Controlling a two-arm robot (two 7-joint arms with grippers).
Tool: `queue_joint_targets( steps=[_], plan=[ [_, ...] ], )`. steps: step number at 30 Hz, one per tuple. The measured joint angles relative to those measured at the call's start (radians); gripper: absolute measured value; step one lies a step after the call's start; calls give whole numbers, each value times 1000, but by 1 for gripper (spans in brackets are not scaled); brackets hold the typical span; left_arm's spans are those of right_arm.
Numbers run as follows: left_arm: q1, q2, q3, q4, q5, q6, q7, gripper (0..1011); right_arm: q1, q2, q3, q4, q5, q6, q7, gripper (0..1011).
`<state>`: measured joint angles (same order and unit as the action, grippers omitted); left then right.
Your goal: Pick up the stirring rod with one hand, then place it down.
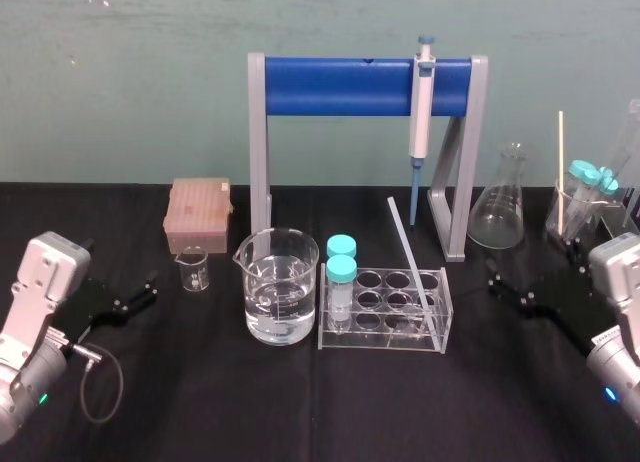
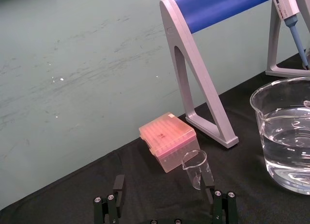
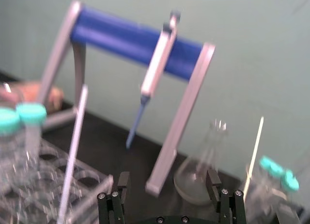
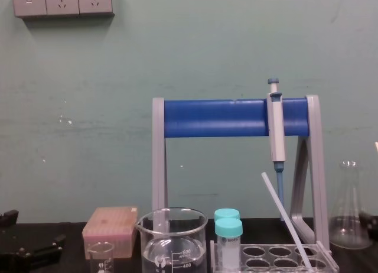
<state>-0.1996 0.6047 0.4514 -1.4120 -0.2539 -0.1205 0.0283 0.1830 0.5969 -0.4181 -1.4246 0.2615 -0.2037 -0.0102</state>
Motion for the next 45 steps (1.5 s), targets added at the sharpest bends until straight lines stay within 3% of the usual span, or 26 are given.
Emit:
queue_joint_targets(
  steps=[5,11,16,24,32,45],
  plan=[
    [0,0,0,0,0,0,0,1000,6,-19,26,-6,38,-102,60,1000],
    [0,0,0,0,0,0,0,1000,53,-50,22,23,64,-142,144,1000],
    [0,0,0,0,0,0,0,1000,112,-85,9,70,89,-141,218,1000],
    [0,0,0,0,0,0,0,1000,204,-142,-17,168,120,-104,331,1000],
    [0,0,0,0,0,0,0,1000,273,-203,-22,270,181,-20,441,1000],
    [0,0,0,0,0,0,0,1000,323,-258,-21,363,208,79,521,1000]
  ],
)
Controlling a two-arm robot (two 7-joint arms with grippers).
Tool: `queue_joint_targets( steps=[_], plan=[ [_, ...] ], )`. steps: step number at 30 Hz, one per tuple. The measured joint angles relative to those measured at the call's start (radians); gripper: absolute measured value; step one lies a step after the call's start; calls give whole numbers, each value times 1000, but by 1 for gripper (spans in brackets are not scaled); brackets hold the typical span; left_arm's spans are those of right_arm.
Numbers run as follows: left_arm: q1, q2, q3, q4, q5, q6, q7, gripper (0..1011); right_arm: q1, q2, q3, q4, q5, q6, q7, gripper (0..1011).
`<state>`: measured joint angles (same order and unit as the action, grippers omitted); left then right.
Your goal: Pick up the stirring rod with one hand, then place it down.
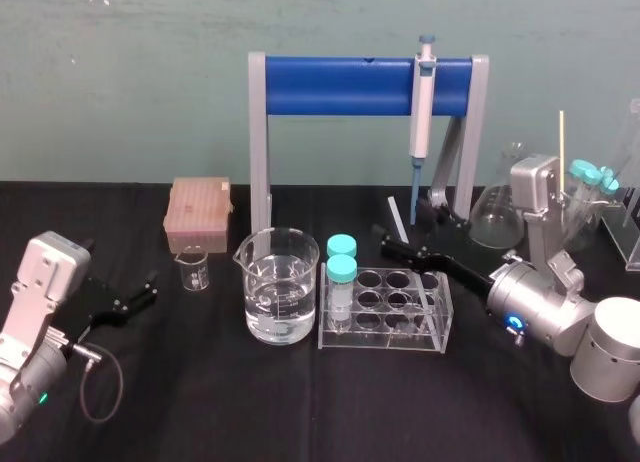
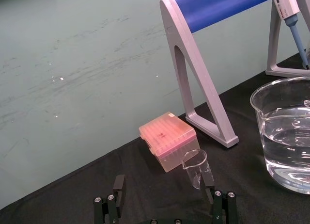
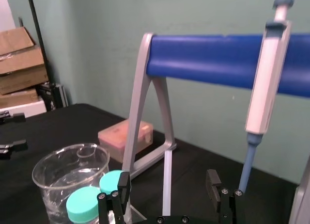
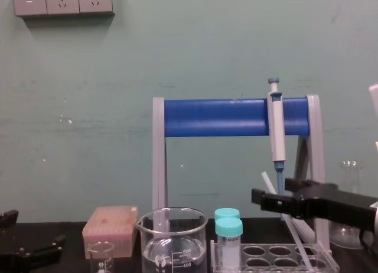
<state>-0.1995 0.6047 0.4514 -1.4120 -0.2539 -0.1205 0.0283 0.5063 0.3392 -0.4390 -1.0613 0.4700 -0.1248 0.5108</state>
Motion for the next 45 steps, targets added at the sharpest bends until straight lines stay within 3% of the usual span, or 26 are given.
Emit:
queue_joint_targets(
  steps=[8,29,36,45],
  plan=[
    [0,0,0,0,0,0,0,1000,10,-20,2,38,-3,61,19,1000],
    [0,0,0,0,0,0,0,1000,8,-23,6,39,-13,66,19,998],
    [0,0,0,0,0,0,0,1000,8,-23,6,39,-12,66,19,863],
    [0,0,0,0,0,0,0,1000,9,-23,5,39,-11,65,19,573]
  ],
)
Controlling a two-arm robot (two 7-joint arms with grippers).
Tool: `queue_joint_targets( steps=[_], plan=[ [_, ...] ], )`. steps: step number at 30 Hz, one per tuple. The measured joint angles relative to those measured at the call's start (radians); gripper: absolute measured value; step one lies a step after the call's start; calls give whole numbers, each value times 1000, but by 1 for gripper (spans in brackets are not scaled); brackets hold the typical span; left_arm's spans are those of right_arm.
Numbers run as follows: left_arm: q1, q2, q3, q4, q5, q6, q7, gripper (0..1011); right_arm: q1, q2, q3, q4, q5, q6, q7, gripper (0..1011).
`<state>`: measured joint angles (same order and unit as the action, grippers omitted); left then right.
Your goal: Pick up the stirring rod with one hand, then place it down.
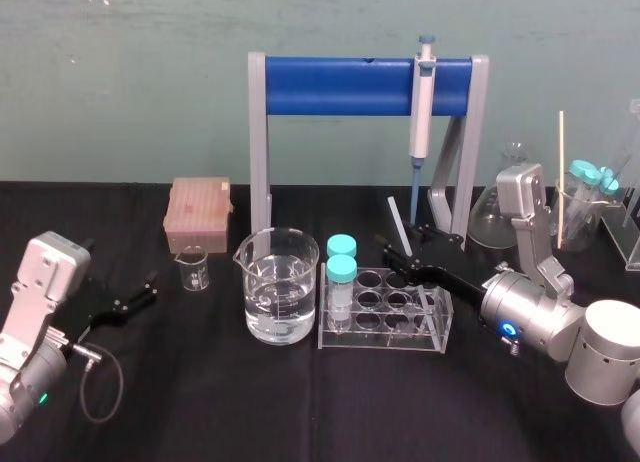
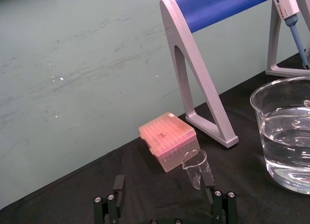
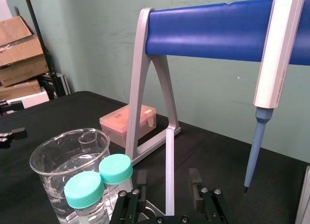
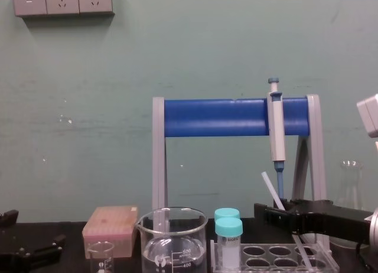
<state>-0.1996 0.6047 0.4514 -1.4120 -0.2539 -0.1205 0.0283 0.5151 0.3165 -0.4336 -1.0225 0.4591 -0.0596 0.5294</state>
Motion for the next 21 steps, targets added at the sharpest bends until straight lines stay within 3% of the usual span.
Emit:
queue_joint_targets(
  steps=[14,21],
  plan=[
    [0,0,0,0,0,0,0,1000,0,0,0,0,0,0,0,113],
    [0,0,0,0,0,0,0,1000,0,0,0,0,0,0,0,72]
  ],
)
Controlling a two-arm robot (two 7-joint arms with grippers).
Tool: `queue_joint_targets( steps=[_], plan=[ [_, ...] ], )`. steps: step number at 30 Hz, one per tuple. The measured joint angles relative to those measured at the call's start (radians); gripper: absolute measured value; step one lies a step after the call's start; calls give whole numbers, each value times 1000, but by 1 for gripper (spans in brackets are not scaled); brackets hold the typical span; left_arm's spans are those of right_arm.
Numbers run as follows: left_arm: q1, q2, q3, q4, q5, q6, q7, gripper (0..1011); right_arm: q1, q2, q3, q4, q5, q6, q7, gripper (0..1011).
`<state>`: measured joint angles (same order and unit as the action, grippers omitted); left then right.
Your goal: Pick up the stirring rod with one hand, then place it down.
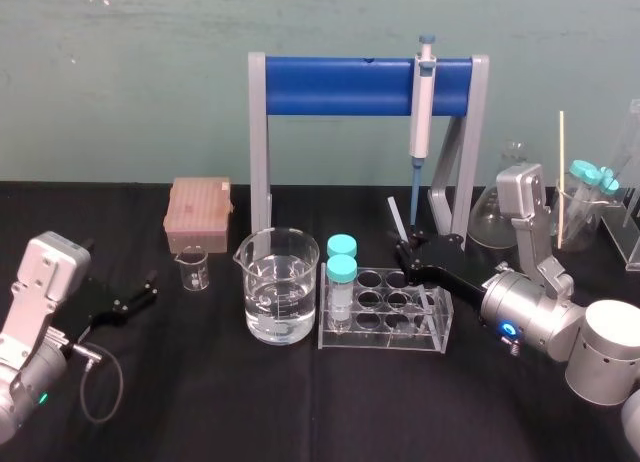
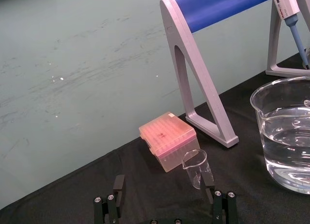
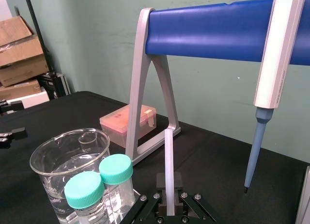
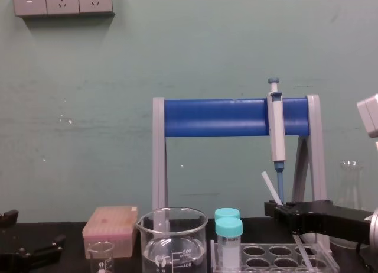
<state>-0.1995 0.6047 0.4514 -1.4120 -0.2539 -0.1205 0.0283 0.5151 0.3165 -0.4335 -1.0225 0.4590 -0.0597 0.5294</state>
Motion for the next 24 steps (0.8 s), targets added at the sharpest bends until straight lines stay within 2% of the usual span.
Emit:
queue_joint_targets(
  steps=[12,19,24],
  plan=[
    [0,0,0,0,0,0,0,1000,-1,-2,9,0,0,-5,4,72],
    [0,0,0,0,0,0,0,1000,4,-18,51,-29,10,-59,7,72],
    [0,0,0,0,0,0,0,1000,18,-40,92,-72,39,-128,23,72]
  ],
)
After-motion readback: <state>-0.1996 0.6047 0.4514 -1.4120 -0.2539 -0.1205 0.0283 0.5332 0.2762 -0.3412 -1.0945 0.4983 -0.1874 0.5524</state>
